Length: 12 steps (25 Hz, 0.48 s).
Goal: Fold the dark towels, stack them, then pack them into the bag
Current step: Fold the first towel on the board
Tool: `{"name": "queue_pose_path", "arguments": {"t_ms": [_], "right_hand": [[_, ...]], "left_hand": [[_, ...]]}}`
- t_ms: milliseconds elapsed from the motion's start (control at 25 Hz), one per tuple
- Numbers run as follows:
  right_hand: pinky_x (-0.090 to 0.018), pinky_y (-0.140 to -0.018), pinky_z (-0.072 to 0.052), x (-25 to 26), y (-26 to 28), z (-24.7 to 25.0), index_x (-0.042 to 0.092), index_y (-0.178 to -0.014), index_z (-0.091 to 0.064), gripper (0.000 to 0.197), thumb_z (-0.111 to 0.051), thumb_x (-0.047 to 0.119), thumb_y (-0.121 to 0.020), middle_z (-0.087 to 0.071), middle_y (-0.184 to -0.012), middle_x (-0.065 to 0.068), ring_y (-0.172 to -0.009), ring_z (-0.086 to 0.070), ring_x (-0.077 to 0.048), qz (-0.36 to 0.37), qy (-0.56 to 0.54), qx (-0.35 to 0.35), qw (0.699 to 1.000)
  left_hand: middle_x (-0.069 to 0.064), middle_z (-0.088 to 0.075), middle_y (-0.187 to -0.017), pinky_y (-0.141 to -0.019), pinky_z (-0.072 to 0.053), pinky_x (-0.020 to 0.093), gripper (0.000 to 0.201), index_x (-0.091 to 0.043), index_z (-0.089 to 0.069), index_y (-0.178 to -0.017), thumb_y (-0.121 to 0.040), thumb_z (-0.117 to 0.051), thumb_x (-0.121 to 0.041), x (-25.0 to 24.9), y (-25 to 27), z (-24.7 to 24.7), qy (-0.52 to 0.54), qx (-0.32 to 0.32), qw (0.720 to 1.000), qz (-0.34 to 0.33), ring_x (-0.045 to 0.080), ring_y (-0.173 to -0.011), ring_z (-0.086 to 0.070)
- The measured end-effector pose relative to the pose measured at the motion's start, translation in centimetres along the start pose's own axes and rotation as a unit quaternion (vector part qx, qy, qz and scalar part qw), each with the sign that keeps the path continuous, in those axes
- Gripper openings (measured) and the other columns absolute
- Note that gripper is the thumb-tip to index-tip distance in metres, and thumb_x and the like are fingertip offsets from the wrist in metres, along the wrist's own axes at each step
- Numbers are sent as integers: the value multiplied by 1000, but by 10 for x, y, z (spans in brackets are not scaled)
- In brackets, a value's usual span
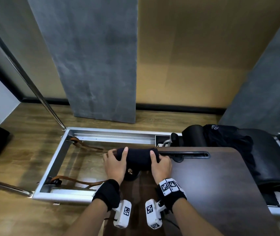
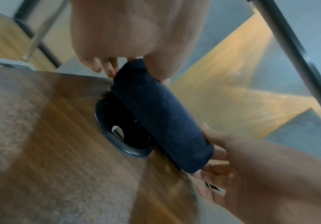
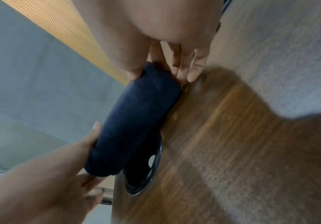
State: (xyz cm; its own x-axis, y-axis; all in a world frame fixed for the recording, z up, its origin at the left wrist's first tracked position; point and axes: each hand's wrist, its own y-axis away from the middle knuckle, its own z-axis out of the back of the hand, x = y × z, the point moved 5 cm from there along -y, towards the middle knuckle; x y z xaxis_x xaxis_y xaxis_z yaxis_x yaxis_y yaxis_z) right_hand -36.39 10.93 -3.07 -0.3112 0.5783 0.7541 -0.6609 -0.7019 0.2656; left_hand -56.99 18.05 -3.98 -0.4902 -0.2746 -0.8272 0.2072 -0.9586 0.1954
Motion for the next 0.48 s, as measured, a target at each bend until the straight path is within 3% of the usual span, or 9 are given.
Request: {"name": "queue_pose_path", "arguments": {"t_ms": [80, 240, 360, 480], "right_hand": [[-37, -97, -49, 2, 1, -3, 4, -122, -74, 62, -56, 58, -99, -65, -124, -13, -119, -61, -31, 2, 11, -4, 1000], [-37, -84, -53, 5, -5, -5, 6, -106, -74, 58, -60, 62, -95, -74, -108, -12, -107, -68, -33, -12, 3, -12, 1000], [-39, -84, -52, 5, -6, -9, 8, -116, -67, 58, -57, 62, -97, -71, -113, -13, -111, -65, -35, -6, 60, -14, 998], [-41, -80, -55, 4, -10, -13, 8, -113, -64, 55, -53, 61, -99, -71, -108, -12, -107, -65, -35, 21, 124, -21, 992]], "left_hand": [[7, -61, -119, -100, -46, 41, 57, -10, -66, -120, -97, -61, -62, -3, 1, 7, -24, -26, 999, -2, 28, -114, -57], [12, -64, -117, -96, -52, 44, 56, -7, -68, -118, -104, -50, -58, -4, -7, 10, -39, 14, 999, -17, 34, -111, -62], [8, -62, -125, -106, -45, 50, 54, -13, -61, -123, -102, -52, -61, 10, -14, 6, -50, 37, 998, -9, 32, -117, -59], [0, -63, -117, -110, -34, 54, 45, -21, -56, -111, -100, -52, -65, 23, -19, 0, -71, 37, 997, -11, 27, -111, -59]]}}
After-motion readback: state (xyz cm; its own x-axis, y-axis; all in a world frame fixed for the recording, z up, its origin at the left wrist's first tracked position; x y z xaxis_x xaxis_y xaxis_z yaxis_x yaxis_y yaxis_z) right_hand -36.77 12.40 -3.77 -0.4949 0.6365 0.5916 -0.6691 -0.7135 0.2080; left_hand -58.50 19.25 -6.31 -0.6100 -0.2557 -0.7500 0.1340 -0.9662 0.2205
